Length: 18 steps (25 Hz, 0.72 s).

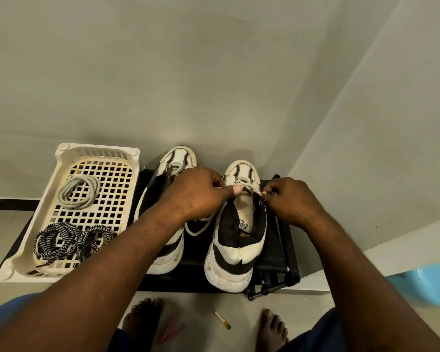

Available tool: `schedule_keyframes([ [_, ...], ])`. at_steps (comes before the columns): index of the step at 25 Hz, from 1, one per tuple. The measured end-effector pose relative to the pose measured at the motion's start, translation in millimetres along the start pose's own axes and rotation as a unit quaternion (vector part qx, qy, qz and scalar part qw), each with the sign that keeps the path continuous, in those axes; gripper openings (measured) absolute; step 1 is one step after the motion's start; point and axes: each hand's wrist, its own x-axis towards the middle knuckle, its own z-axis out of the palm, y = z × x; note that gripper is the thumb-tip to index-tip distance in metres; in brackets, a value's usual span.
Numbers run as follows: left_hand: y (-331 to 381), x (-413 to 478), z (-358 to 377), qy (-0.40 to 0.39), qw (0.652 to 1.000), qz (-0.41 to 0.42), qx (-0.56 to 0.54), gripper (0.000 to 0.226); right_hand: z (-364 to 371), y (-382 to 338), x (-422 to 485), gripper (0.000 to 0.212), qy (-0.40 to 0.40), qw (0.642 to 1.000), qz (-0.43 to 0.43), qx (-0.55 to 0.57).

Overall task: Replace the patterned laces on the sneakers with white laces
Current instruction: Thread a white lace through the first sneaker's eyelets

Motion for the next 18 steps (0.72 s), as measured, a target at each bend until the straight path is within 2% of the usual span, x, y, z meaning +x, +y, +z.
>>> schedule_keyframes([
  [2,7,-3,8,-0.006,0.998,0.012,0.065,0.052,-2,-5,-1,0.018,0.010,0.999,-0.018,0.035],
  [5,11,-6,24,0.042,0.984,0.036,0.167,0.045,-4,-11,-5,0.019,0.018,0.993,-0.024,0.115],
  [9,11,-5,34,0.054,0.985,0.033,0.158,0.035,-2,-12,-5,0.019,0.021,0.968,0.026,0.249],
  [13,9,-3,37,0.060,0.986,0.028,0.152,0.033,-4,-7,-4,0.023,-0.044,0.905,0.046,0.421],
  [16,7,-4,36,0.071,0.987,0.030,0.142,0.034,-3,-3,-1,0.026,-0.055,0.892,0.047,0.446],
  [18,8,-4,33,0.075,0.988,0.029,0.132,0.035,-1,0,0,0.022,-0.036,0.900,0.069,0.428],
])
